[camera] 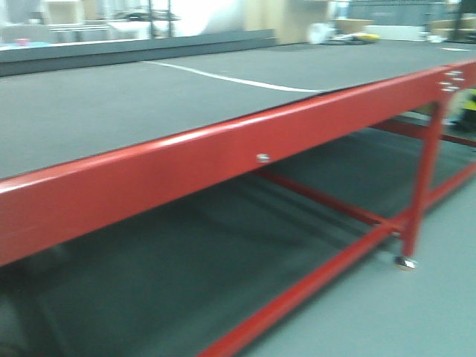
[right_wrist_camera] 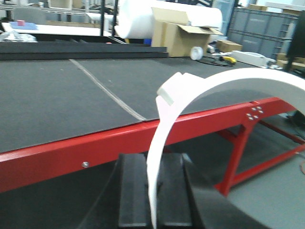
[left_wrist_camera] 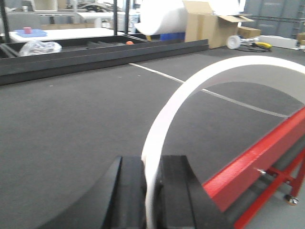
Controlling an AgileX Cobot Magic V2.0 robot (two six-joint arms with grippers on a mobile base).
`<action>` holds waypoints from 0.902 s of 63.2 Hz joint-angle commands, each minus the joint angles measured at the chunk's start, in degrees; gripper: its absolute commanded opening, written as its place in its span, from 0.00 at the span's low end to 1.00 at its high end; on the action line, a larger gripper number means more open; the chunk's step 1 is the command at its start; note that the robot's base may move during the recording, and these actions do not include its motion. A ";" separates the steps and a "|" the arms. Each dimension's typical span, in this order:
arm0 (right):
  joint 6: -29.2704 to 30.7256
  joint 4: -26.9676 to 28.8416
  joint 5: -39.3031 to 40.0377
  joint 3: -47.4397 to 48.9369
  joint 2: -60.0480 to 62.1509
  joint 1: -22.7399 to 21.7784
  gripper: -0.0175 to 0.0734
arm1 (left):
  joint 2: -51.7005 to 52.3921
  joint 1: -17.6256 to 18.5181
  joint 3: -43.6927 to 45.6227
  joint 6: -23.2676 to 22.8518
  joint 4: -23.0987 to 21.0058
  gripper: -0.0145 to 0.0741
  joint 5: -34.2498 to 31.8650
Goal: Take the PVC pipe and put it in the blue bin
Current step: 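Drive the base away from the table toward the blue bin shelf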
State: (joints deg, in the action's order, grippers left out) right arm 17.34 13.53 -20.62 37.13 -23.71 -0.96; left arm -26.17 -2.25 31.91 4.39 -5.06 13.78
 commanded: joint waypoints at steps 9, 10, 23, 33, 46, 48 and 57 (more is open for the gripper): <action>0.10 0.22 1.30 0.12 0.26 0.03 0.01 | 0.30 0.29 0.12 -0.38 -0.20 0.04 -1.52; 0.10 0.22 1.30 0.12 0.26 0.03 0.01 | 0.30 0.29 0.12 -0.38 -0.20 0.04 -1.52; 0.10 0.22 1.30 0.12 0.26 0.03 0.01 | 0.30 0.29 0.12 -0.38 -0.20 0.04 -1.52; 0.10 0.22 1.30 0.12 0.26 0.03 0.01 | 0.30 0.29 0.12 -0.38 -0.20 0.04 -1.52; 0.10 0.22 1.30 0.12 0.26 0.03 0.01 | 0.30 0.29 0.12 -0.38 -0.20 0.04 -1.52; 0.10 0.22 1.30 0.12 0.26 0.03 0.01 | 0.30 0.29 0.12 -0.38 -0.20 0.04 -1.52; 0.10 0.22 1.30 0.12 0.26 0.03 0.01 | 0.30 0.29 0.12 -0.38 -0.20 0.04 -1.52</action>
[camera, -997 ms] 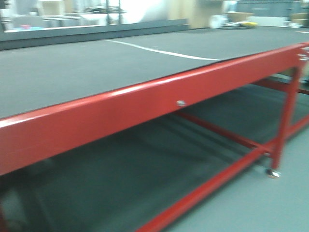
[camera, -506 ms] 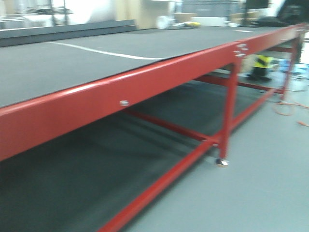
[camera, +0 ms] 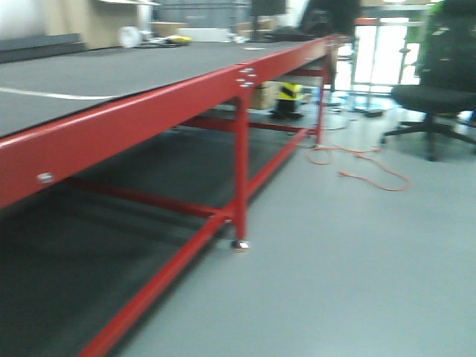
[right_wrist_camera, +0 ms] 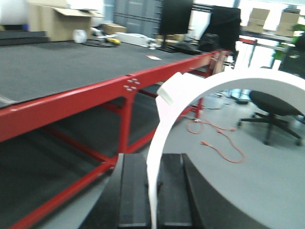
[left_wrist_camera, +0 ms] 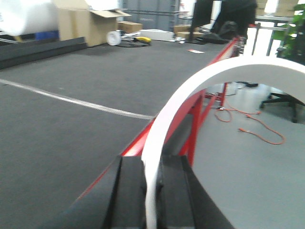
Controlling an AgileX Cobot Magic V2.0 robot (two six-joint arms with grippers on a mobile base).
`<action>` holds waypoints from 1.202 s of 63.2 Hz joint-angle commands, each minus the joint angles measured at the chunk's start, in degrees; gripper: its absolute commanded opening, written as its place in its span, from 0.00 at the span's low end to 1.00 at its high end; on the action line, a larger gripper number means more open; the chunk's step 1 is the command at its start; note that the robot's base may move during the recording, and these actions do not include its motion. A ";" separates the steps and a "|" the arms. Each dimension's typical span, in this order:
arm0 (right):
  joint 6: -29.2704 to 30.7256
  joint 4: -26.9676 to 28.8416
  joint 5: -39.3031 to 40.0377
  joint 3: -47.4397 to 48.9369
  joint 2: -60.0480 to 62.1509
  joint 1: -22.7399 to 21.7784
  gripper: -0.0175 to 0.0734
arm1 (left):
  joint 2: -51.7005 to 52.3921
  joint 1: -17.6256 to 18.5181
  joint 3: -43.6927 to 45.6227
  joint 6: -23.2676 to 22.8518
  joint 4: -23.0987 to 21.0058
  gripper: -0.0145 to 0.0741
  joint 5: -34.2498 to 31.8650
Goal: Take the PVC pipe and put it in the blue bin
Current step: 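Drive the base away from the table toward the blue bin shelf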
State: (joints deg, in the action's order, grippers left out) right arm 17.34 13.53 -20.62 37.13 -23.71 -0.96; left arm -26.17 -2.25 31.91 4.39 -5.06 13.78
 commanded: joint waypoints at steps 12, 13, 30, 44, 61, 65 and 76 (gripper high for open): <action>0.10 0.22 1.30 0.12 0.26 0.03 0.01 | 0.30 0.29 0.12 -0.38 -0.20 0.04 -1.52; 0.10 0.22 1.30 0.12 0.26 0.03 0.01 | 0.30 0.29 0.12 -0.38 -0.20 0.04 -1.52; 0.10 0.22 1.30 0.12 0.26 0.03 0.01 | 0.30 0.29 0.12 -0.38 -0.20 0.04 -1.52; 0.10 0.22 1.30 0.12 0.26 0.03 0.01 | 0.30 0.29 0.12 -0.38 -0.20 0.04 -1.52; 0.10 0.22 1.30 0.12 0.26 0.03 0.01 | 0.30 0.29 0.12 -0.38 -0.20 0.04 -1.52; 0.10 0.22 1.30 0.12 0.26 0.03 0.01 | 0.30 0.29 0.12 -0.38 -0.20 0.04 -1.52; 0.10 0.22 1.30 0.12 0.26 0.03 0.01 | 0.30 0.29 0.12 -0.38 -0.20 0.04 -1.52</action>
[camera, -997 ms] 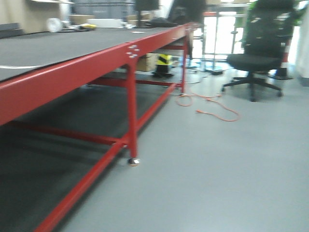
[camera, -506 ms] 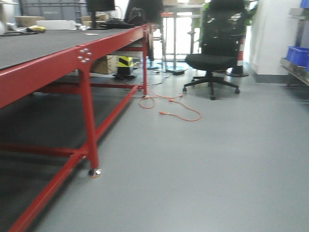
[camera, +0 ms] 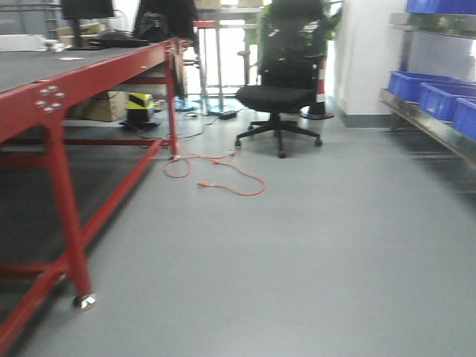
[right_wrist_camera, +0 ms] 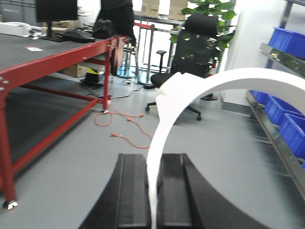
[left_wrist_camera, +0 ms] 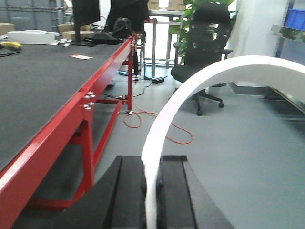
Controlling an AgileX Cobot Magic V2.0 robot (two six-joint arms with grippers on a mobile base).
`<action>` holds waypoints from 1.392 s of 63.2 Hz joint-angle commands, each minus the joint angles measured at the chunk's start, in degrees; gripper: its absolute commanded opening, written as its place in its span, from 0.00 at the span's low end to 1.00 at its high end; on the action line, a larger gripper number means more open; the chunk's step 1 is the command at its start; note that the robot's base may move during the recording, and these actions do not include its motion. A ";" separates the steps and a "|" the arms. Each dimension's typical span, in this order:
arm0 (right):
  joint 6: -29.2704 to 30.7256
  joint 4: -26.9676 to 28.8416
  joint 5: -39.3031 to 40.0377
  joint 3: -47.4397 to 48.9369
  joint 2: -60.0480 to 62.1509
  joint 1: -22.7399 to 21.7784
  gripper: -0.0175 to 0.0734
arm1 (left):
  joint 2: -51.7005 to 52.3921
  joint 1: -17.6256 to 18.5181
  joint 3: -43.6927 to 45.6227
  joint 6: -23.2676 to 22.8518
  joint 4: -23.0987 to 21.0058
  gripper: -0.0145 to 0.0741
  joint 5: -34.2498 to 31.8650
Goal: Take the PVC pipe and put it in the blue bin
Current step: 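Drive the base away from the table toward the blue bin shelf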
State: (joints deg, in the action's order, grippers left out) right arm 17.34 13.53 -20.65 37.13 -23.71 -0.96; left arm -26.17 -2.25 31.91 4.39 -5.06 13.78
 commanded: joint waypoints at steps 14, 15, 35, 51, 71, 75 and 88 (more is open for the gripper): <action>0.10 0.22 1.33 0.12 0.26 0.03 0.01 | 0.30 0.29 0.12 -0.38 -0.20 0.04 -1.52; 0.10 0.22 1.33 0.12 0.26 0.03 0.01 | 0.30 0.29 0.12 -0.38 -0.20 0.04 -1.52; 0.10 0.22 1.33 0.12 0.26 0.03 0.01 | 0.30 0.29 0.12 -0.38 -0.20 0.04 -1.52; 0.10 0.22 1.33 0.12 0.26 0.03 0.01 | 0.30 0.29 0.12 -0.38 -0.20 0.04 -1.52; 0.10 0.22 1.33 0.12 0.26 0.03 0.01 | 0.30 0.29 0.12 -0.38 -0.20 0.04 -1.52; 0.10 0.22 1.33 0.12 0.26 0.03 0.01 | 0.30 0.29 0.12 -0.38 -0.20 0.04 -1.52; 0.10 0.22 1.33 0.12 0.26 0.03 0.01 | 0.30 0.29 0.12 -0.38 -0.20 0.04 -1.52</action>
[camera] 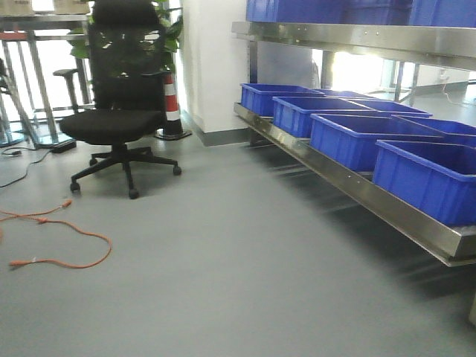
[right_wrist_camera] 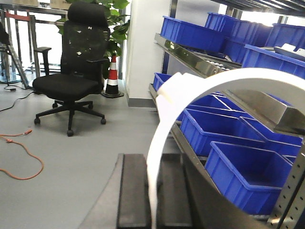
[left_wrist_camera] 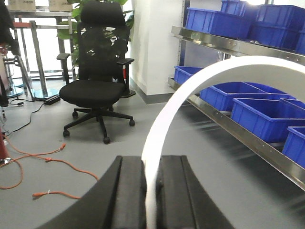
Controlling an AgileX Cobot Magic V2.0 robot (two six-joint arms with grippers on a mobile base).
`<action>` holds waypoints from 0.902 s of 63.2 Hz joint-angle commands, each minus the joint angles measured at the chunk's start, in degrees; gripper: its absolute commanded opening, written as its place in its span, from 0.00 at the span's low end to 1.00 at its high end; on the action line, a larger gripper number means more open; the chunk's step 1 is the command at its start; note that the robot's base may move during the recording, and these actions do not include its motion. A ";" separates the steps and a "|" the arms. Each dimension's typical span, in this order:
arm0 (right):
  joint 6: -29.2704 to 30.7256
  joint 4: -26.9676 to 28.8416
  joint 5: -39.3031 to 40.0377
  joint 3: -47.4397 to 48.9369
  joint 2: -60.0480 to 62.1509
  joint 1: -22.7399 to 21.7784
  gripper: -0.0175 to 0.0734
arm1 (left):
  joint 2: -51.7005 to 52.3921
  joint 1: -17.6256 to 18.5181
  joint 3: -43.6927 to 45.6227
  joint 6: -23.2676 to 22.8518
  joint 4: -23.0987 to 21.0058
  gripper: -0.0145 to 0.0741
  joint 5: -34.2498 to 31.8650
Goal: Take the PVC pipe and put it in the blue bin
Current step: 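Drive the base away from the table toward the blue bin shelf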
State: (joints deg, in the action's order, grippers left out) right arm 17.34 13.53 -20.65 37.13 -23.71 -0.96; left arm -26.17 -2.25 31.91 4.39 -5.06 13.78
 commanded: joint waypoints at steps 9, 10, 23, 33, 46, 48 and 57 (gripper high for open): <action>0.10 0.22 1.33 0.12 0.26 0.03 0.01 | 0.30 0.29 0.12 -0.38 -0.20 0.04 -1.52; 0.10 0.22 1.33 0.12 0.26 0.03 0.01 | 0.30 0.29 0.12 -0.38 -0.20 0.04 -1.52; 0.10 0.22 1.33 0.12 0.26 0.03 0.01 | 0.30 0.29 0.12 -0.38 -0.20 0.04 -1.52; 0.10 0.22 1.33 0.12 0.26 0.03 0.01 | 0.30 0.29 0.12 -0.38 -0.20 0.04 -1.52; 0.10 0.22 1.33 0.12 0.26 0.03 0.01 | 0.30 0.29 0.12 -0.38 -0.20 0.04 -1.52; 0.10 0.22 1.33 0.12 0.26 0.03 0.01 | 0.30 0.29 0.12 -0.38 -0.20 0.04 -1.52; 0.10 0.22 1.33 0.12 0.26 0.03 0.01 | 0.30 0.29 0.12 -0.38 -0.20 0.04 -1.52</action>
State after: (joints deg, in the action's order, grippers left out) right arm 17.34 13.53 -20.75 37.13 -23.71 -0.96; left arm -26.17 -2.25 31.91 4.39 -5.06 13.78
